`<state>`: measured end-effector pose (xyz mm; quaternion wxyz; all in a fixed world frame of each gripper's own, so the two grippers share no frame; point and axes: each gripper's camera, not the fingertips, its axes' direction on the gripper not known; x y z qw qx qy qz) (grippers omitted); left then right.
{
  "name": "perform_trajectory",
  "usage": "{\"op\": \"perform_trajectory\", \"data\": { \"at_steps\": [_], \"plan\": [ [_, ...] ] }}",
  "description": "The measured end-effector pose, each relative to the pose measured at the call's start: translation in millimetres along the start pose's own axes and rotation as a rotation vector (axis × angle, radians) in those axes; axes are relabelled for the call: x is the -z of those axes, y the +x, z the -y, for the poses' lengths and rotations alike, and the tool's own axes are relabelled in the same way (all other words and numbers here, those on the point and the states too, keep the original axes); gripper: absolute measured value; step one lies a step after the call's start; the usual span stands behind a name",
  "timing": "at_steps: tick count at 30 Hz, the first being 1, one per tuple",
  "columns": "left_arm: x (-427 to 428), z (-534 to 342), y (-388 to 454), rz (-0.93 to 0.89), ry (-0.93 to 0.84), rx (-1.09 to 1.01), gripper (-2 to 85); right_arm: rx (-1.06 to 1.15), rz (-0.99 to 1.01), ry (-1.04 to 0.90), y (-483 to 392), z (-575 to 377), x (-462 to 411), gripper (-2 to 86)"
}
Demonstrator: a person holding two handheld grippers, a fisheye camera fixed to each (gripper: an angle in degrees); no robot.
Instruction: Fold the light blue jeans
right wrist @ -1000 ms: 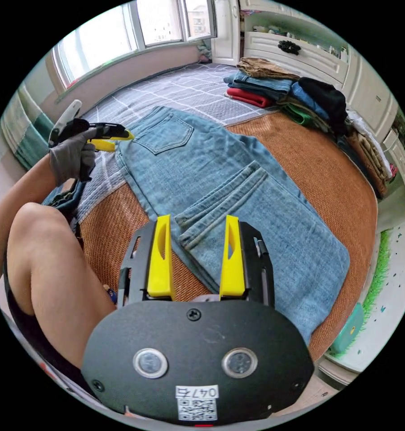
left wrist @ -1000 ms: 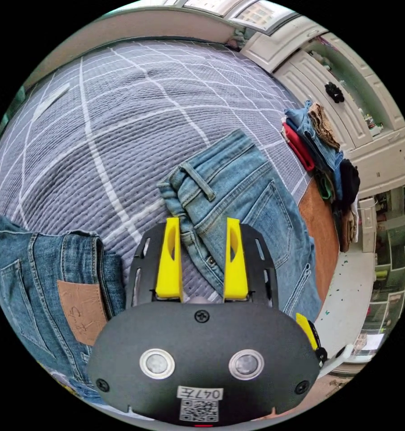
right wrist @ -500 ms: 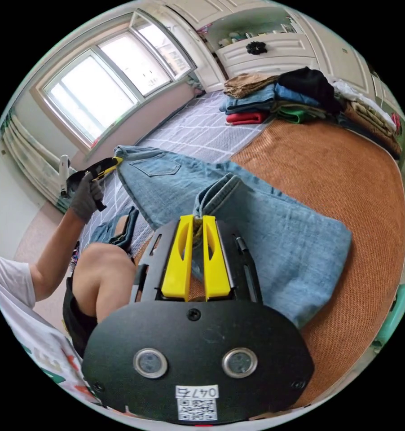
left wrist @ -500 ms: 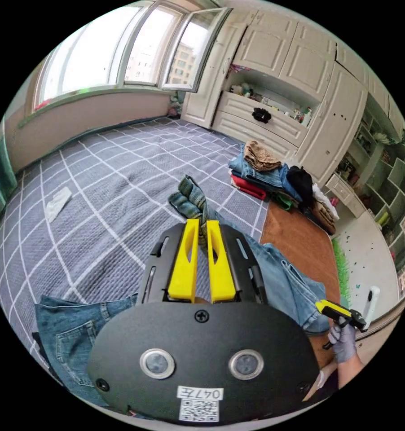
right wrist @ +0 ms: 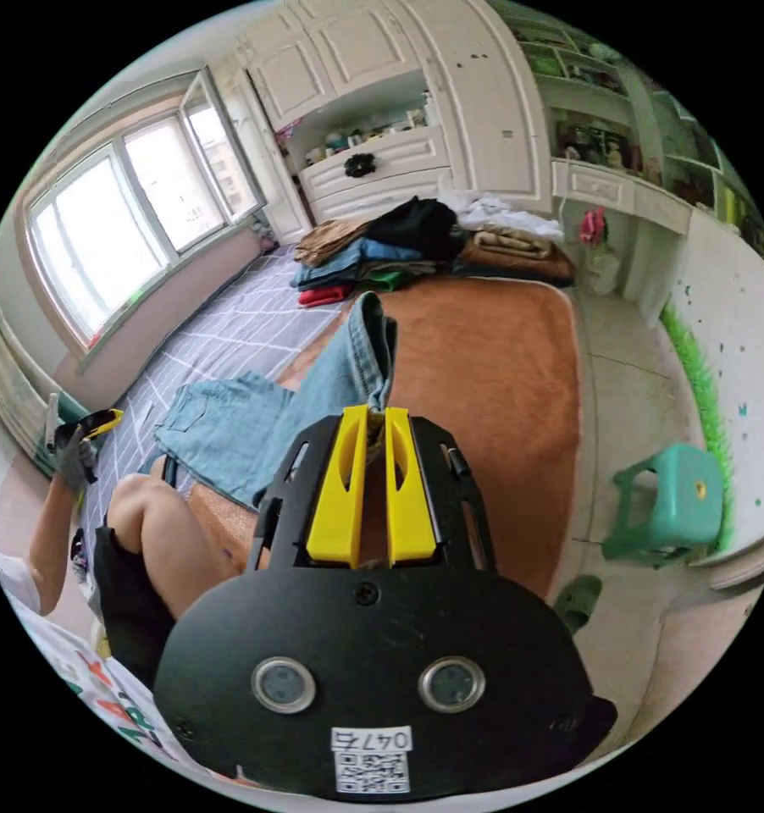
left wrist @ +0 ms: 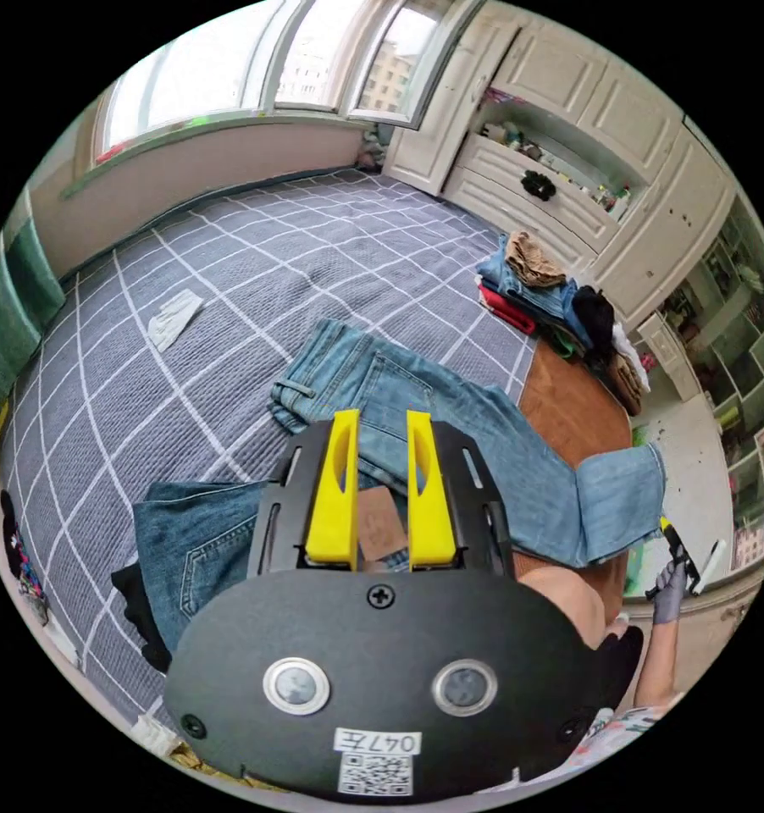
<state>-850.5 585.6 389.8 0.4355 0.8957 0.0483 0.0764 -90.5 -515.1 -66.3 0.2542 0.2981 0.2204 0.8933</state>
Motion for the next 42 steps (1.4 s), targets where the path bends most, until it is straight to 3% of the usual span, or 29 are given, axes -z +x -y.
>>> {"op": "perform_trajectory", "data": {
  "at_steps": [4, 8, 11, 15, 21, 29, 42],
  "plan": [
    [-10, -30, 43, -0.09, -0.023, -0.084, 8.2, -0.181, -0.191, -0.064, 100, -50, 37, 0.2],
    [-46, -62, 55, -0.118, -0.097, -0.064, 7.9, -0.26, -0.117, -0.303, 154, -95, 7, 0.3],
    [-56, -85, 49, -0.171, -0.125, -0.032, 7.9, -0.317, -0.108, -0.347, 168, -105, -5, 0.9],
    [-52, -111, 35, -0.164, -0.118, -0.005, 7.9, -0.286, -0.163, -0.346, 168, -98, 10, 3.5],
    [-10, -175, -11, -0.126, -0.087, 0.016, 8.2, -0.178, 0.043, -0.03, 130, -113, 80, 2.8],
    [26, -243, -34, -0.153, -0.022, 0.076, 8.1, -0.041, 0.303, -0.102, 73, -133, 47, -0.6],
    [-63, -255, -21, -0.077, 0.007, 0.203, 10.1, -0.088, 0.331, -0.203, 80, -145, 31, -1.2]
  ]
}}
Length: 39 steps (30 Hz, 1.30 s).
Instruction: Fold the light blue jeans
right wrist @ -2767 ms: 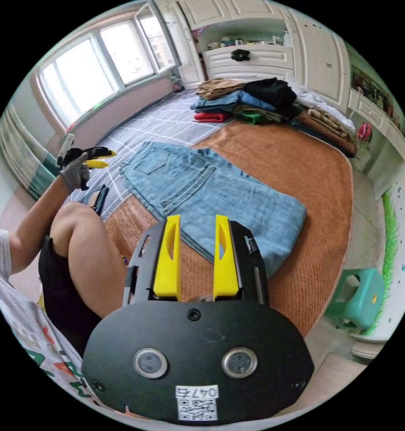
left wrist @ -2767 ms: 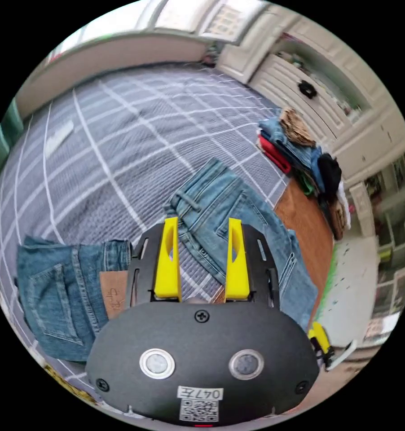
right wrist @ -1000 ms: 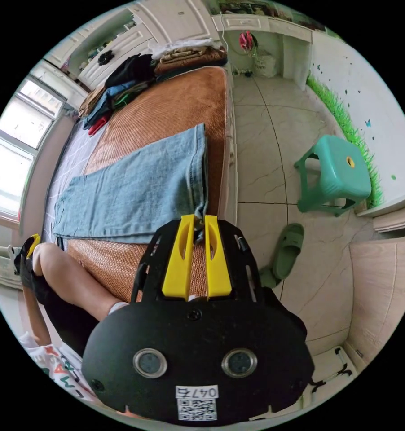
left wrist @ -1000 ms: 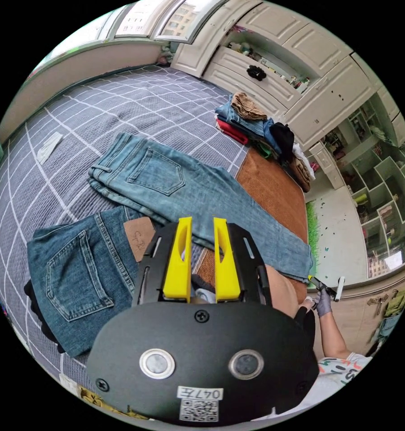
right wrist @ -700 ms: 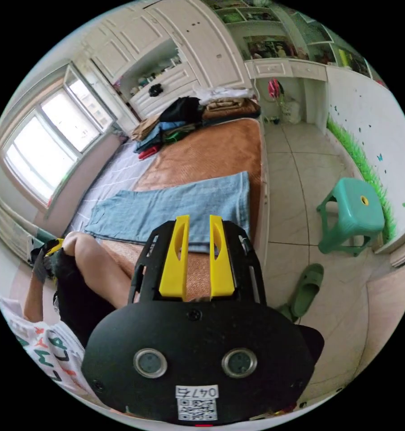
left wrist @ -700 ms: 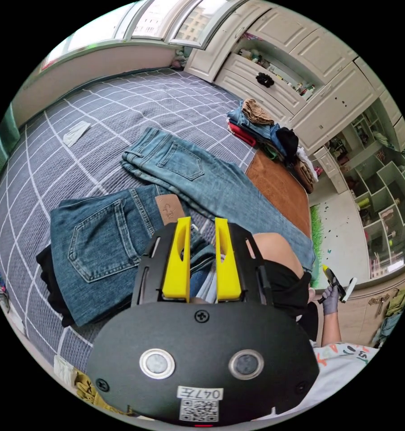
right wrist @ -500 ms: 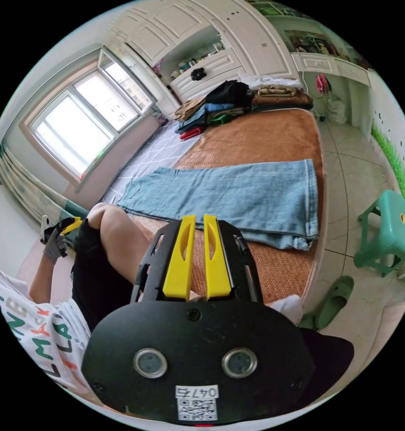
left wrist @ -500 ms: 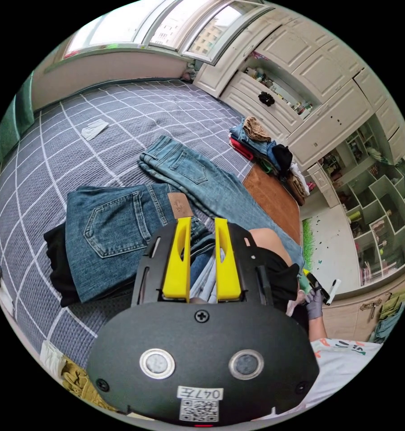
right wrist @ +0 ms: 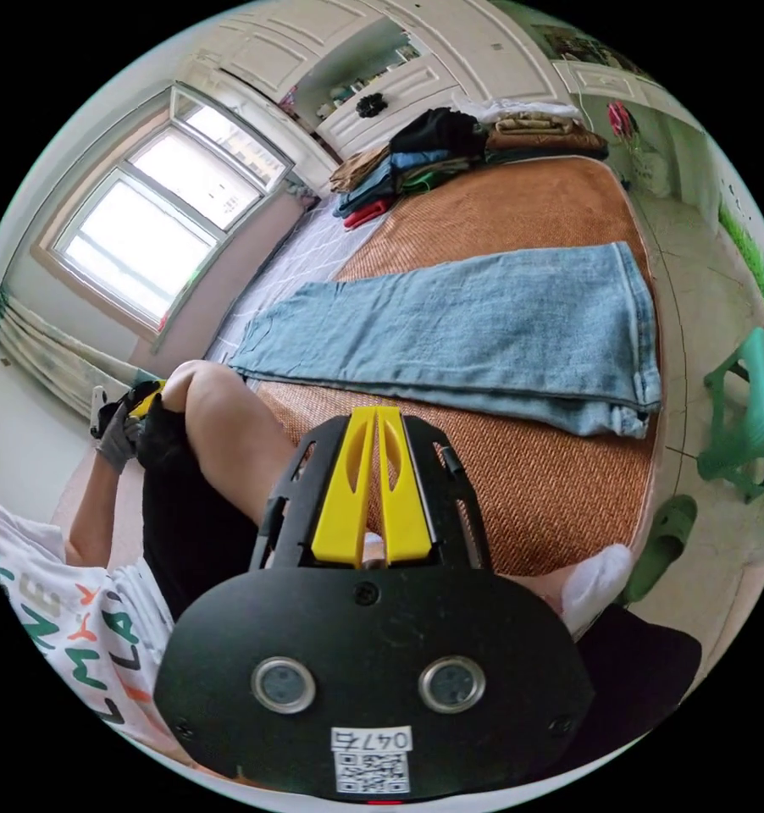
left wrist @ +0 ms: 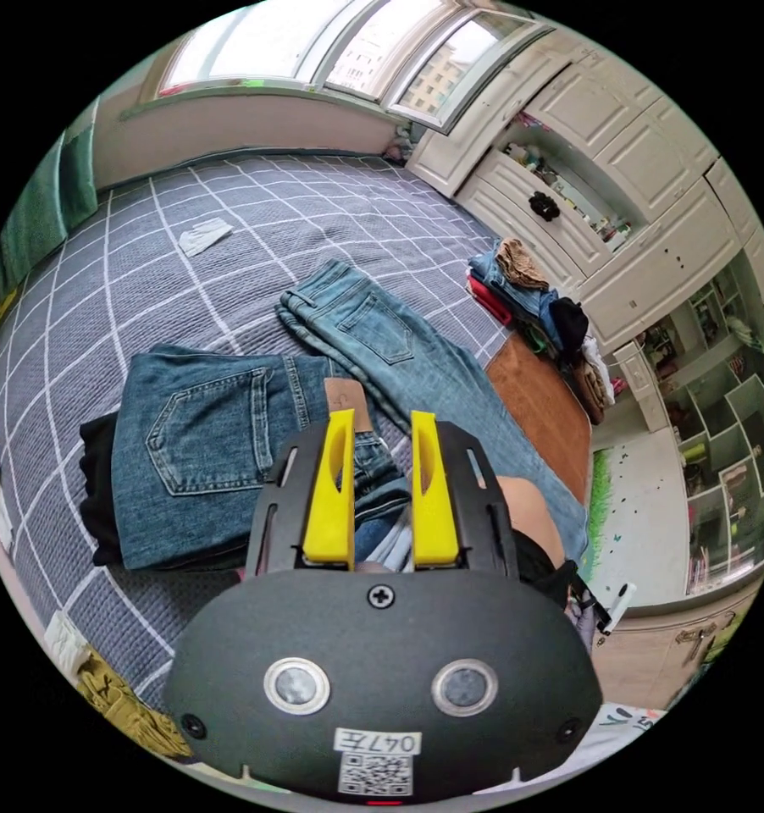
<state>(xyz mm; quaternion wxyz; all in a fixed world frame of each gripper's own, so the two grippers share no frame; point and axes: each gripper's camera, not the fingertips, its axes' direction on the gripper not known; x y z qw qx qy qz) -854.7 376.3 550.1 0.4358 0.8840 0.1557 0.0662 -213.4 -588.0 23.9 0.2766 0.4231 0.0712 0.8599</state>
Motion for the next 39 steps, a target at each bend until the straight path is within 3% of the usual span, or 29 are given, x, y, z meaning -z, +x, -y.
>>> {"op": "perform_trajectory", "data": {
  "at_steps": [16, 33, 39],
  "plan": [
    [-237, 89, -124, -0.121, -0.142, 0.518, 11.6, -0.023, -0.049, -0.143, -10, 18, -42, -1.2],
    [-319, 78, -131, -0.118, -0.142, 0.507, 10.2, -0.03, -0.075, -0.207, -46, 29, -94, -1.1],
    [-332, 85, -126, -0.164, -0.154, 0.447, 8.1, -0.092, -0.158, -0.004, -60, 19, -78, 0.6]
  ]
}}
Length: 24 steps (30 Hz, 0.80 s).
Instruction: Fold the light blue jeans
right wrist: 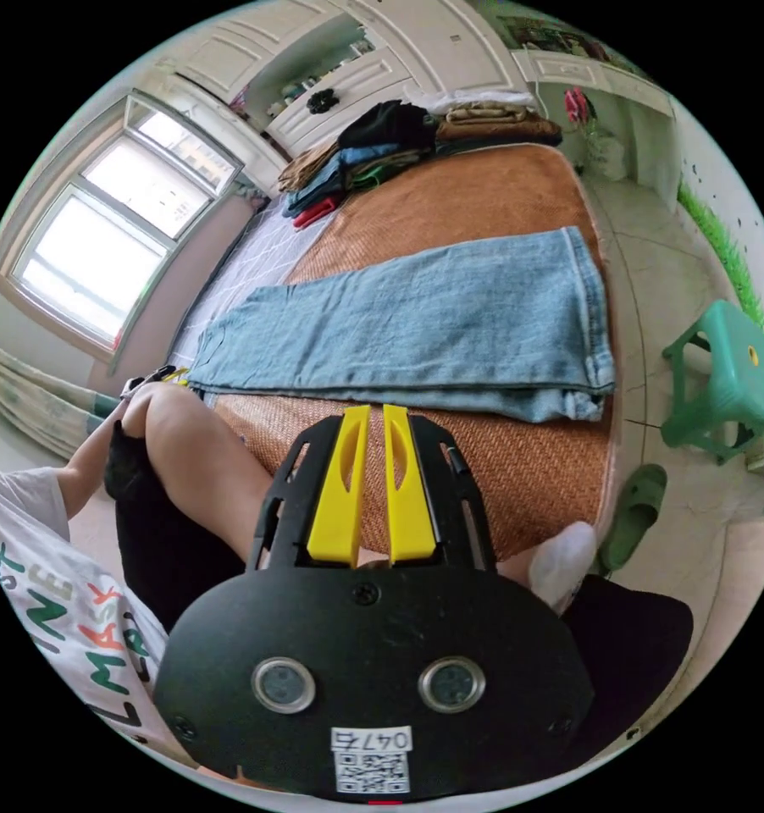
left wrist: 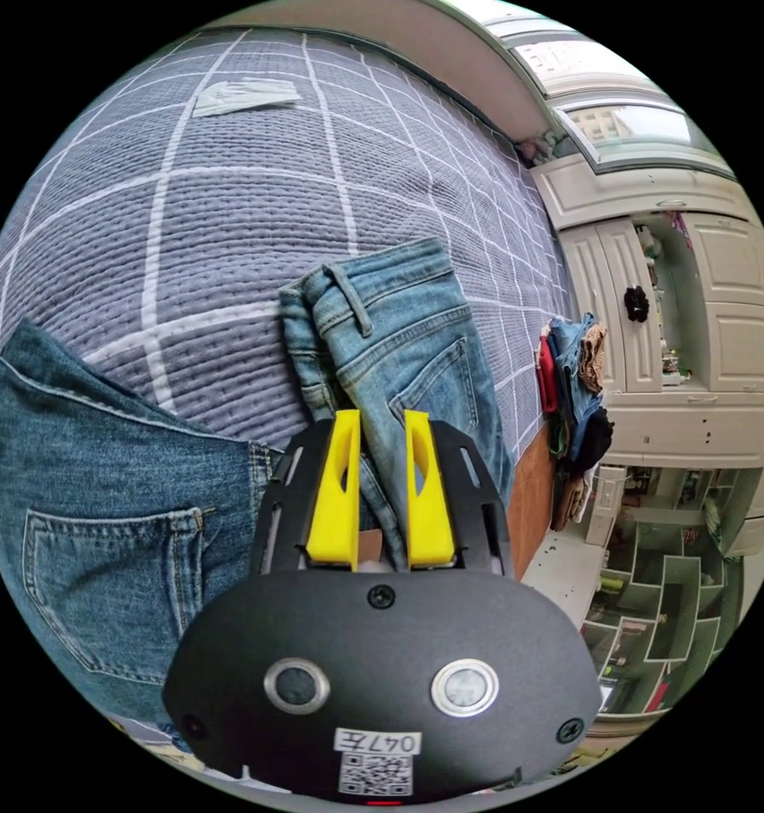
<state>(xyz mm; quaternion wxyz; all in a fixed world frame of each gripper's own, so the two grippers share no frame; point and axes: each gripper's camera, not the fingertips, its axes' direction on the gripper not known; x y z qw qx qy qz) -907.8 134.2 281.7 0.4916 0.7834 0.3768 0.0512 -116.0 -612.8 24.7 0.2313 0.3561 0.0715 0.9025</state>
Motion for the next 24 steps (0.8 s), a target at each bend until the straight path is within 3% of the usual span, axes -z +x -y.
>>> {"op": "perform_trajectory", "data": {
  "at_steps": [6, 11, 15, 24],
  "plan": [
    [-14, 8, -2, 0.0, -0.006, -0.013, 0.7, 0.154, -0.279, -0.04, -32, 21, -11, 3.9],
    [-15, 13, 4, -0.071, 0.012, -0.065, -0.9, 0.519, -0.414, -0.263, -94, 33, -71, 5.4],
    [-10, 20, 13, -0.137, 0.016, -0.101, -1.0, 0.682, -0.58, -0.243, -126, 22, -95, 2.4],
    [14, 40, 79, -0.206, 0.074, -0.287, -1.0, 0.655, -0.473, -0.254, -150, 56, -93, -0.2]
  ]
}}
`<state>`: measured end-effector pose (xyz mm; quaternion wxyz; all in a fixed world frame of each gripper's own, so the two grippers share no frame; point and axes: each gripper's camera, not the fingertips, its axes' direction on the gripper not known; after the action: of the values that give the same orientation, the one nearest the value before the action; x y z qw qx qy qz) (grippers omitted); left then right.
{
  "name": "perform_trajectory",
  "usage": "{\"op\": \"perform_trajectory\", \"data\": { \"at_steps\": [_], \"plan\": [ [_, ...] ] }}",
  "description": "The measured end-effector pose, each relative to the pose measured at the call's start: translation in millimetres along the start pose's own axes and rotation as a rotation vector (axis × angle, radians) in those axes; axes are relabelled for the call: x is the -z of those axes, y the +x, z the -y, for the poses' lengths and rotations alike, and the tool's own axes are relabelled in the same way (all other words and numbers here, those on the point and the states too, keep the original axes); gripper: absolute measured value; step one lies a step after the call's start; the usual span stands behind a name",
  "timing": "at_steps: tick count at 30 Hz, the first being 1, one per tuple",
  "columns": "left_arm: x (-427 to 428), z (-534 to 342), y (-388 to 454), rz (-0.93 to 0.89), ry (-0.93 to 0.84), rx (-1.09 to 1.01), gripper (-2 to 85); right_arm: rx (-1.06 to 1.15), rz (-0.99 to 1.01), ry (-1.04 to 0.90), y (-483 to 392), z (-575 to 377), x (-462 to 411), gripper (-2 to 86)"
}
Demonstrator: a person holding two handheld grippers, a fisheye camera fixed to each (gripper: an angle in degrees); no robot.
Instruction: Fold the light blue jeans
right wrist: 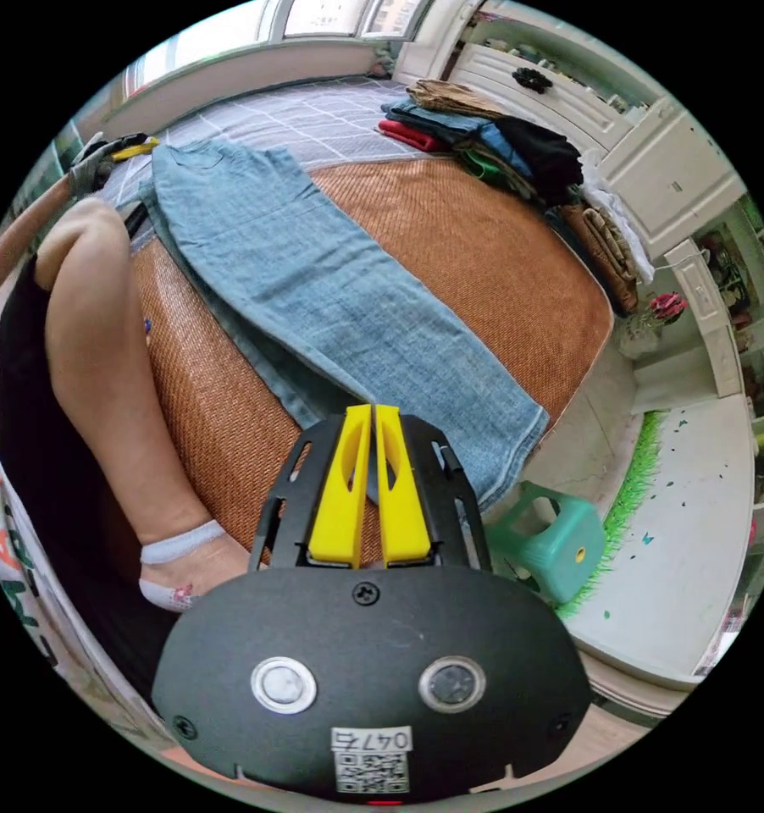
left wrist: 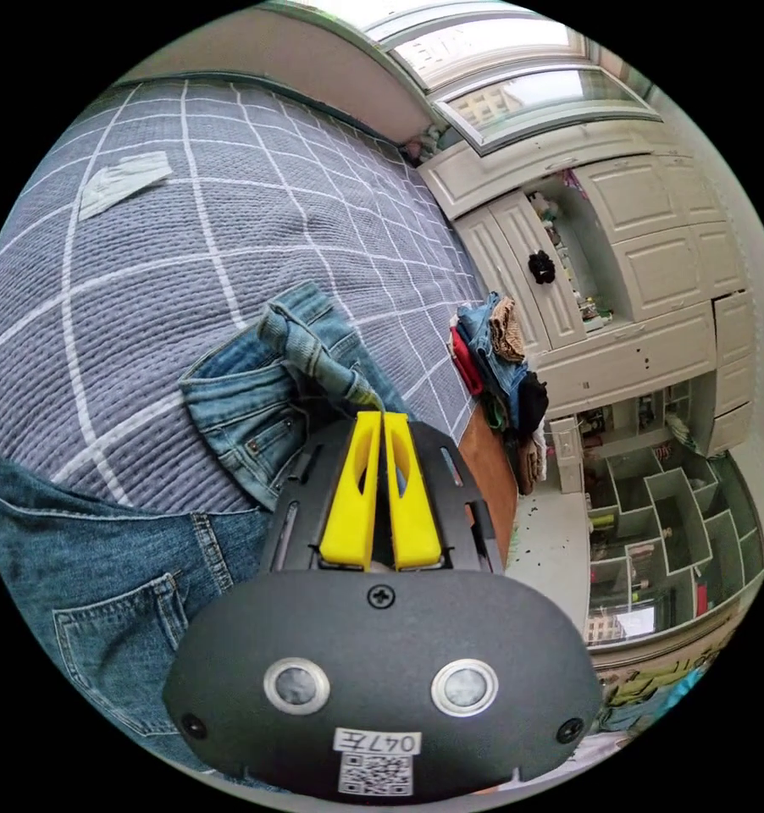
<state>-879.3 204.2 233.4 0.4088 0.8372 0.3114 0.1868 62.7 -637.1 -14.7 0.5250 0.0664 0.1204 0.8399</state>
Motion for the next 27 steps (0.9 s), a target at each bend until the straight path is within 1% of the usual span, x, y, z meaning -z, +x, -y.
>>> {"op": "perform_trajectory", "data": {
  "at_steps": [2, 4, 6, 9, 10, 11, 12, 13, 14, 15, 16, 17, 18, 19, 20, 21, 23, 24, 25, 27],
  "plan": [
    [7, 15, 28, -0.008, 0.035, -0.083, -1.0, -0.049, 0.049, 0.052, 18, 6, 24, -0.2],
    [12, 28, 52, -0.007, 0.066, -0.146, -1.0, -0.057, 0.045, 0.086, 29, 13, 43, -0.2],
    [12, 46, 76, -0.017, 0.093, -0.192, -0.9, -0.054, 0.003, 0.11, 39, 24, 57, -0.2],
    [-15, 100, 123, -0.031, 0.097, -0.205, -0.8, -0.052, -0.079, 0.128, 69, 63, 68, -0.2],
    [-37, 130, 153, 0.012, 0.072, -0.221, -0.5, -0.056, -0.118, 0.137, 87, 86, 67, -0.1],
    [-67, 163, 187, 0.093, 0.025, -0.264, -0.1, -0.08, -0.142, 0.136, 109, 113, 61, 0.0],
    [-84, 179, 203, 0.14, -0.006, -0.279, 0.2, -0.103, -0.146, 0.132, 122, 127, 56, 0.1],
    [-116, 208, 225, 0.22, -0.064, -0.253, 2.8, -0.165, -0.152, 0.125, 148, 154, 43, 0.4],
    [-143, 230, 234, 0.268, -0.138, -0.171, 7.4, -0.25, -0.159, 0.117, 172, 176, 24, 1.2],
    [-156, 237, 235, 0.262, -0.182, -0.138, 10.9, -0.297, -0.156, 0.107, 182, 185, 14, 1.7],
    [-171, 242, 234, 0.168, -0.233, -0.104, 18.1, -0.376, -0.175, 0.06, 198, 198, -7, 4.0],
    [-175, 239, 228, 0.051, -0.226, -0.059, 18.1, -0.436, -0.209, 0.019, 206, 203, -21, 7.6],
    [-173, 236, 225, -0.001, -0.206, -0.046, 18.1, -0.463, -0.21, 0.02, 208, 202, -25, 8.7],
    [-164, 228, 217, -0.064, -0.175, -0.043, 17.6, -0.497, -0.179, 0.058, 206, 195, -26, 10.9],
    [-151, 219, 211, -0.067, -0.168, -0.093, 17.0, -0.485, -0.13, 0.12, 198, 182, -23, 10.6],
    [-143, 212, 208, -0.04, -0.17, -0.128, 16.6, -0.465, -0.108, 0.15, 190, 173, -21, 10.5],
    [-99, 175, 187, 0.12, -0.191, -0.258, 15.1, -0.376, -0.039, 0.211, 153, 125, -17, 8.5],
    [-87, 164, 178, 0.158, -0.204, -0.265, 14.4, -0.351, -0.021, 0.212, 142, 111, -17, 8.1],
    [-62, 142, 153, 0.222, -0.236, -0.241, 13.1, -0.309, 0.006, 0.188, 120, 83, -22, 7.6],
    [-21, 109, 109, 0.25, -0.272, -0.134, 11.4, -0.251, 0.046, 0.12, 86, 41, -33, 7.5]
  ]
}}
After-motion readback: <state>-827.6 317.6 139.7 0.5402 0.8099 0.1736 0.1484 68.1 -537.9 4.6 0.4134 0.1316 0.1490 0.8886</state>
